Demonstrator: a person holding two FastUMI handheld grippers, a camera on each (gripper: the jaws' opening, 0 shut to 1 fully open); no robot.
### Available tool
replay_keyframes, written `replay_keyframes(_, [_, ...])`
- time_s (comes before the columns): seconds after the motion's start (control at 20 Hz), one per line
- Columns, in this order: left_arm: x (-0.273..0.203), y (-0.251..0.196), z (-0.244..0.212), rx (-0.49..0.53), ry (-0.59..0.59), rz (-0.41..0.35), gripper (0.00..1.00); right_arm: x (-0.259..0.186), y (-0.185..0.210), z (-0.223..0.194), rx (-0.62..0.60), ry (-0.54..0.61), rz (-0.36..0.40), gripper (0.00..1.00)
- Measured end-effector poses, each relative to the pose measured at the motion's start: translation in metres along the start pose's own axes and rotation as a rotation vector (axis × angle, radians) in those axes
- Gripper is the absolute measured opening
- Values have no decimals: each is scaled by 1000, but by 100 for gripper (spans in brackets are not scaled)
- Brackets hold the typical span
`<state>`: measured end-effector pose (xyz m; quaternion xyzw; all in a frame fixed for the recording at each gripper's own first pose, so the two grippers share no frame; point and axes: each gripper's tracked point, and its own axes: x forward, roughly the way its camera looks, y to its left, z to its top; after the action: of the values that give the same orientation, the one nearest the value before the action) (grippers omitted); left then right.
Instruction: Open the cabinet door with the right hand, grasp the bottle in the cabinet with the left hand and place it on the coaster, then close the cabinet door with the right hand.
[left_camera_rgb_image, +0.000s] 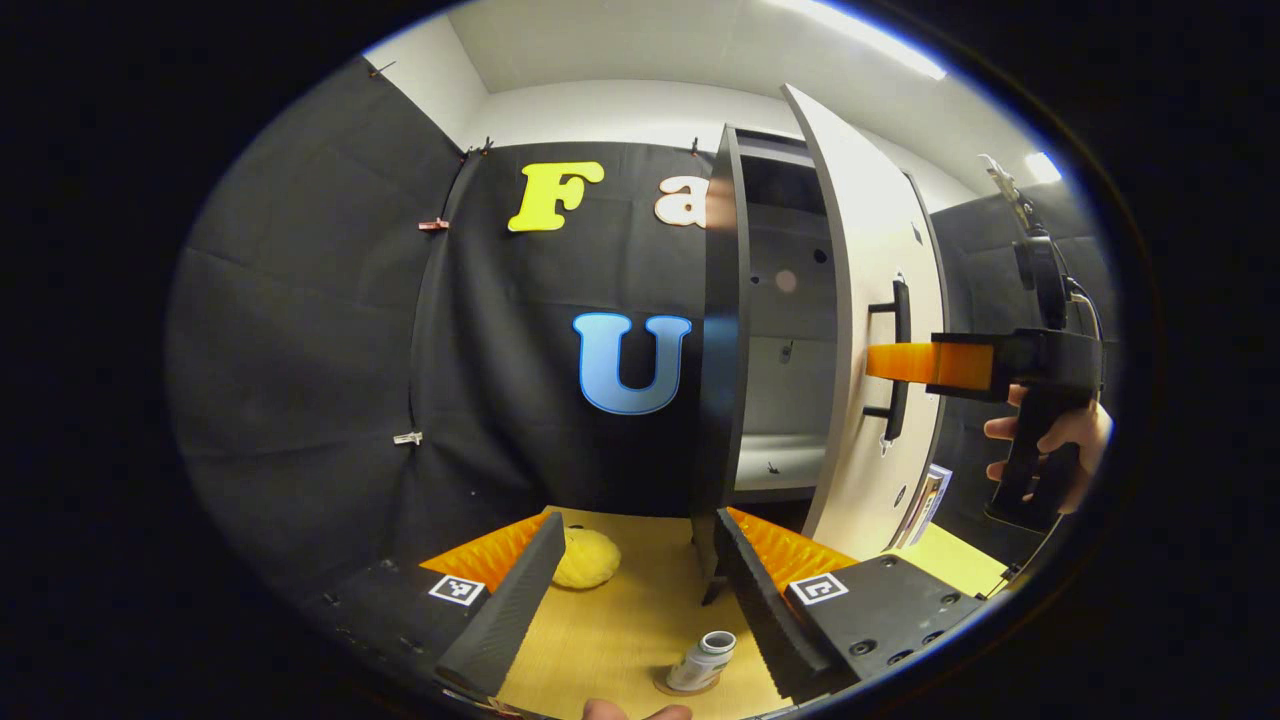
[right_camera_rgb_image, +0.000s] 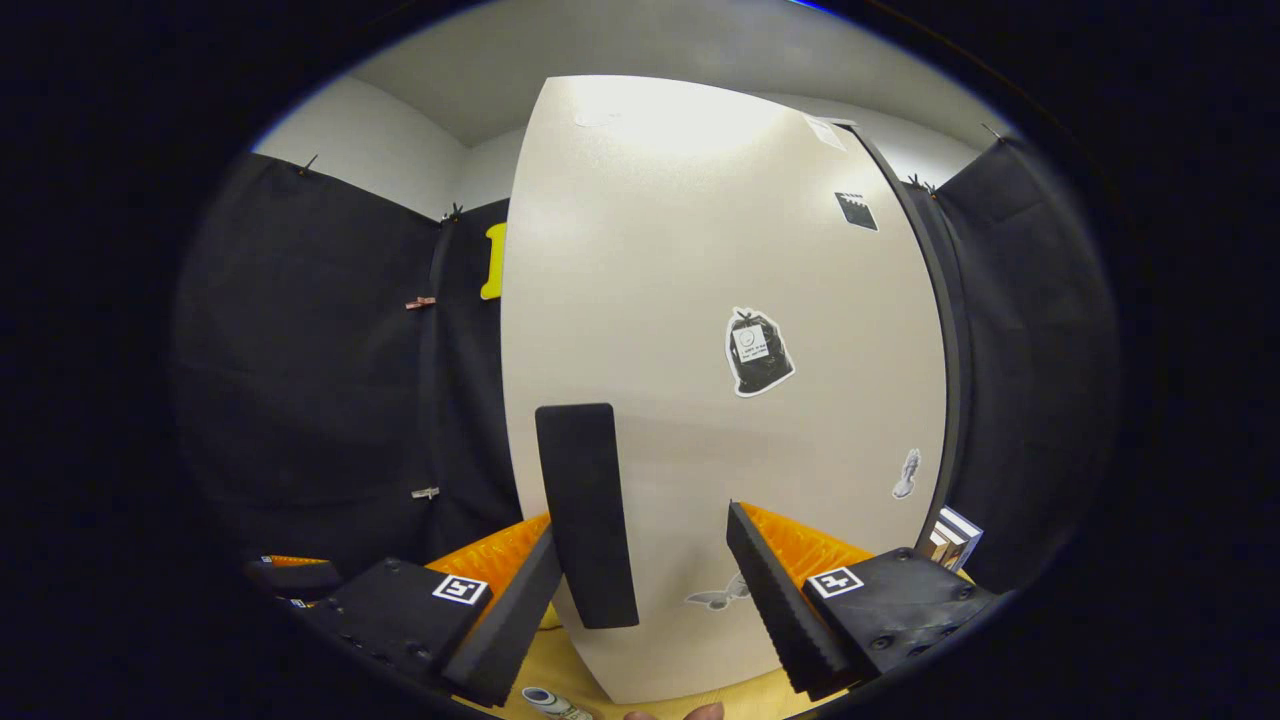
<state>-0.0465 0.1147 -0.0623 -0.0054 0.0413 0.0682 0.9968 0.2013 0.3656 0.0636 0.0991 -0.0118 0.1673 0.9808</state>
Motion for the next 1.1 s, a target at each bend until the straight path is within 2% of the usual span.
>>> replay_keyframes(0.3, [-3, -14, 5, 11, 0, -20, 95, -28, -1, 8, 9, -9, 12, 100])
replay_keyframes(0.5, [-9, -25, 10, 14, -9, -41, 95, -54, -30, 21, 5, -41, -48, 99])
replay_keyframes(0.75, [-10, -36, 14, 10, -6, -64, 95, -80, -74, 18, -31, -34, -143, 99])
replay_keyframes(1.1, [-16, -53, 25, 25, -23, -95, 95, -112, -98, 16, -71, -24, -207, 99])
